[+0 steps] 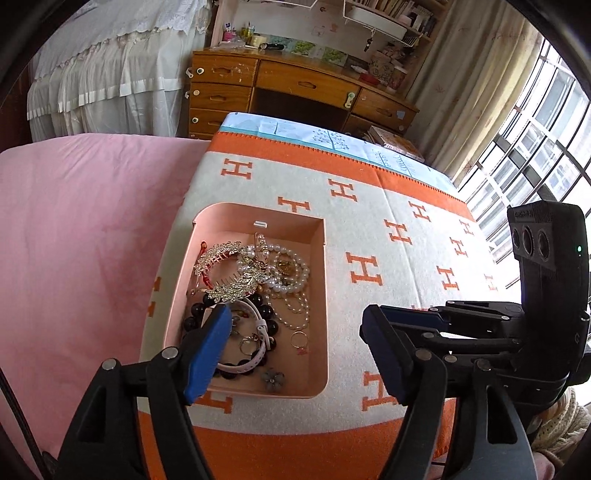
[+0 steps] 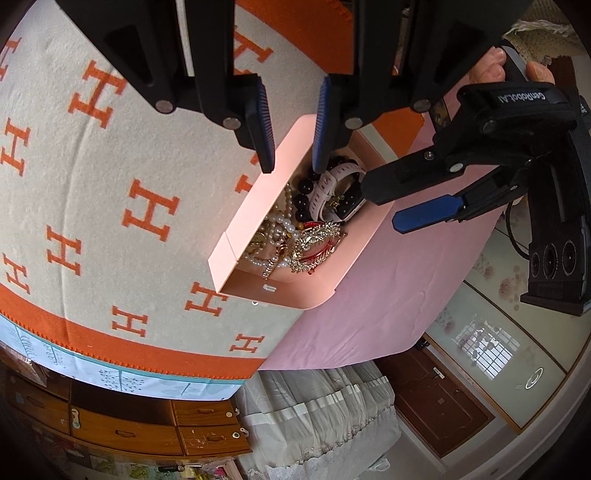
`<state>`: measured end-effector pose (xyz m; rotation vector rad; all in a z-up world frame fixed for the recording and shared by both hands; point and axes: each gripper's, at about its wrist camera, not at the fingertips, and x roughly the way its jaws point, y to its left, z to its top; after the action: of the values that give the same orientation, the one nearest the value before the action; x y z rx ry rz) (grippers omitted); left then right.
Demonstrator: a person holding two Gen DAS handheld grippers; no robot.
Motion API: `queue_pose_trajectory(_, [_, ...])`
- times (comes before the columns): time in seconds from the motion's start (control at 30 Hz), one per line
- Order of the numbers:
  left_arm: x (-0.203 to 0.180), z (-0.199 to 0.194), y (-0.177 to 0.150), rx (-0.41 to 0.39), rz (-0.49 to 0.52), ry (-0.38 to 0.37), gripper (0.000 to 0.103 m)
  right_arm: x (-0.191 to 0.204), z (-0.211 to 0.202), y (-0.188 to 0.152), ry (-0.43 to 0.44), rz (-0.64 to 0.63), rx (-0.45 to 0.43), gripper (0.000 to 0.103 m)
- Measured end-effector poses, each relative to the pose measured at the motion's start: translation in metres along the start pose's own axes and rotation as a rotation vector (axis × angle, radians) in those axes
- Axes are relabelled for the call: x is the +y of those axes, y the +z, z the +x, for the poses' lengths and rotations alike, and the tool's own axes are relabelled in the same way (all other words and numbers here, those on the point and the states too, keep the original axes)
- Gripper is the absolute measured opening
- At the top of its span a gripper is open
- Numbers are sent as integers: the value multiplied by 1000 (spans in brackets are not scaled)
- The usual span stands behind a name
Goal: Organize jewelry
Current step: 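Carry both rings into the pink box and open both tools, then withdraw both tools from the box back over the blanket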
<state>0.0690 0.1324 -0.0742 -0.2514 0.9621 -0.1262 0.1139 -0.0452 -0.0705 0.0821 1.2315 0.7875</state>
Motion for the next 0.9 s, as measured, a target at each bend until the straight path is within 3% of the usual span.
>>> queue_pose_trajectory(0.13, [-11, -4, -7, 1, 14, -6, 78, -4, -7, -12, -41, 9, -10, 21])
queue_pose_trajectory(0.2, [-16, -7, -10, -3, 27, 2, 88, -8, -11, -18, -53, 22, -13, 21])
queue_pose_trajectory(0.37, [-30, -16, -15, -36, 51, 34, 90, -15, -24, -35, -100, 56, -37, 21])
queue_pose_trajectory(0.5, [-43, -20, -18, -53, 63, 86, 99, -17, -42, -47, -143, 75, -79, 21])
queue_pose_trajectory(0.63, [-64, -26, -21, -72, 97, 154, 101, -20, -64, -56, -198, 89, -134, 21])
queue_pose_trajectory(0.9, [-106, -42, -20, -137, 145, 177, 102, -20, -115, -70, -321, 124, -251, 21])
